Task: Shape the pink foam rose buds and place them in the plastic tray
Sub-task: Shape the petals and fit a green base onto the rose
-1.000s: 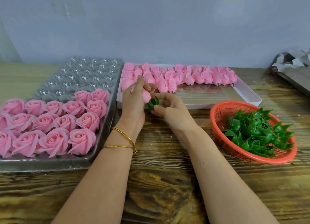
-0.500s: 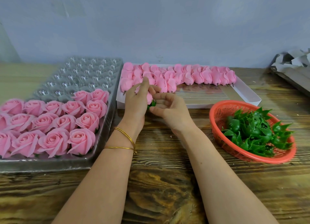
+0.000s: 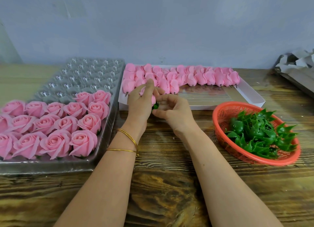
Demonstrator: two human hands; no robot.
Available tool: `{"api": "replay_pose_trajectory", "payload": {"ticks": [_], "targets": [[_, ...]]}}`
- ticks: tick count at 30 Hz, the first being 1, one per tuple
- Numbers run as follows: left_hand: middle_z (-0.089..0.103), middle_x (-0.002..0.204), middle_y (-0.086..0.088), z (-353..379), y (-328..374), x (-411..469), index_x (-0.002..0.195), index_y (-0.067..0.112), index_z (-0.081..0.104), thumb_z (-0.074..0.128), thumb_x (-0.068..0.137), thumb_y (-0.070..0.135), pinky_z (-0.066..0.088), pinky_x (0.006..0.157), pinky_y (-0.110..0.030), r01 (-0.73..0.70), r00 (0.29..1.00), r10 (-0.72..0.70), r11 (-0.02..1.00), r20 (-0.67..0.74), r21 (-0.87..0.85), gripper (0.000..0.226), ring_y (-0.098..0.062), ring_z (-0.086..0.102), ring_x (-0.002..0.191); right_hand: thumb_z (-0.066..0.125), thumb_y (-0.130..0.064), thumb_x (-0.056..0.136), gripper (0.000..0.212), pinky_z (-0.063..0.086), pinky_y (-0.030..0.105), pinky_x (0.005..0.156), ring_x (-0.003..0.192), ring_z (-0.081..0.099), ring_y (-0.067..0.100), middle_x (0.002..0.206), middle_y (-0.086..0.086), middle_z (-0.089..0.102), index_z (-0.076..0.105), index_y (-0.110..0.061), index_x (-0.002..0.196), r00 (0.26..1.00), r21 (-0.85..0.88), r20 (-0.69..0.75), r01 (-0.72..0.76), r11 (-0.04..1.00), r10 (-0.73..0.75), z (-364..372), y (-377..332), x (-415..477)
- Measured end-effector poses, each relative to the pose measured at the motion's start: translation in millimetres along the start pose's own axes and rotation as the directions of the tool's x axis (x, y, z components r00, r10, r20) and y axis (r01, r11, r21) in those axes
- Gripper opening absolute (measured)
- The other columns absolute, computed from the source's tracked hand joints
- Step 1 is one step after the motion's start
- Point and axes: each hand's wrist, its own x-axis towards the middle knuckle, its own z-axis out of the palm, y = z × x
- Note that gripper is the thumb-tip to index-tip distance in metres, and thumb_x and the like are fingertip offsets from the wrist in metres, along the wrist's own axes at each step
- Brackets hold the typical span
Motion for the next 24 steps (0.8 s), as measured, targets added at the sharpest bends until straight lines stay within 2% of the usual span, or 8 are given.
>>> {"api": "replay_pose_trajectory", "payload": {"ticks": [4, 9, 14, 18, 21, 23, 24], "targets": [[0.072, 0.078, 0.004, -0.6, -0.7, 0.5, 0.050, 0.026, 0.057, 0.046, 0.099, 0.037, 0.046, 0.085, -0.033, 0.005, 1.000, -0.005, 1.000, 0.011, 0.006, 0.052, -0.007, 0.066, 0.080, 0.075, 0.016, 0.070, 0.037, 0.057, 0.022, 0.075, 0.072, 0.065, 0.009, 0.090, 0.004, 0.068, 0.065, -0.014, 0.089, 1.000, 0.019, -0.018, -0.005, 1.000, 0.005, 0.5, 0.4, 0.4], [0.072, 0.076, 0.004, -2.2, -0.6, 1.6, 0.048, 0.027, 0.057, 0.046, 0.100, 0.036, 0.045, 0.085, -0.031, 0.001, 1.000, 0.000, 1.000, 0.028, -0.006, 0.054, -0.007, 0.066, 0.080, 0.076, 0.015, 0.070, 0.035, 0.058, 0.022, 0.075, 0.069, 0.067, 0.007, 0.086, 0.007, 0.069, 0.067, -0.012, 0.091, 0.999, 0.030, -0.029, -0.019, 0.999, 0.020, 0.1, 1.9, 1.4], [0.071, 0.073, 0.004, -3.0, 0.3, 0.8, 0.047, 0.026, 0.056, 0.046, 0.100, 0.032, 0.042, 0.076, -0.026, -0.019, 0.999, 0.020, 1.000, 0.039, -0.025, 0.054, -0.003, 0.065, 0.075, 0.074, 0.018, 0.069, 0.038, 0.058, 0.024, 0.078, 0.073, 0.068, 0.010, 0.085, 0.005, 0.070, 0.066, -0.013, 0.090, 0.998, 0.098, -0.041, -0.044, 0.994, 0.048, 1.1, 3.8, 2.4], [0.072, 0.074, 0.004, -3.5, 0.6, 1.8, 0.047, 0.027, 0.057, 0.046, 0.100, 0.032, 0.043, 0.082, -0.029, -0.015, 0.999, 0.016, 0.999, 0.042, -0.031, 0.055, -0.006, 0.065, 0.080, 0.076, 0.013, 0.070, 0.033, 0.057, 0.022, 0.074, 0.070, 0.069, 0.006, 0.071, -0.005, 0.073, 0.069, -0.014, 0.089, 0.997, 0.121, -0.036, -0.069, 0.990, 0.074, 0.3, 4.3, 1.9], [0.072, 0.073, 0.004, -3.8, 0.2, 2.7, 0.046, 0.027, 0.056, 0.045, 0.100, 0.032, 0.043, 0.080, -0.029, -0.016, 0.999, 0.017, 0.999, 0.042, -0.037, 0.056, -0.004, 0.065, 0.077, 0.074, 0.014, 0.072, 0.031, 0.057, 0.022, 0.074, 0.068, 0.068, 0.006, 0.067, -0.007, 0.072, 0.070, -0.013, 0.087, 0.997, 0.130, -0.024, -0.070, 0.989, 0.074, 0.9, 3.2, 1.3], [0.072, 0.072, 0.004, -4.1, -0.6, 2.8, 0.045, 0.027, 0.056, 0.046, 0.100, 0.032, 0.042, 0.079, -0.029, -0.016, 0.999, 0.017, 0.999, 0.050, -0.030, 0.056, -0.003, 0.065, 0.075, 0.073, 0.015, 0.072, 0.032, 0.056, 0.022, 0.073, 0.069, 0.068, 0.005, 0.069, -0.007, 0.072, 0.069, -0.014, 0.087, 0.998, 0.118, -0.022, -0.060, 0.991, 0.063, 1.6, 2.0, 0.3], [0.072, 0.072, 0.005, -4.1, -1.3, 2.8, 0.045, 0.027, 0.055, 0.047, 0.100, 0.032, 0.042, 0.078, -0.028, -0.016, 0.999, 0.017, 1.000, 0.052, -0.026, 0.056, -0.003, 0.065, 0.075, 0.073, 0.015, 0.073, 0.033, 0.057, 0.025, 0.077, 0.074, 0.069, 0.008, 0.076, -0.003, 0.074, 0.069, -0.014, 0.088, 0.998, 0.117, -0.022, -0.060, 0.991, 0.063, 2.2, 1.6, -0.2]]}}
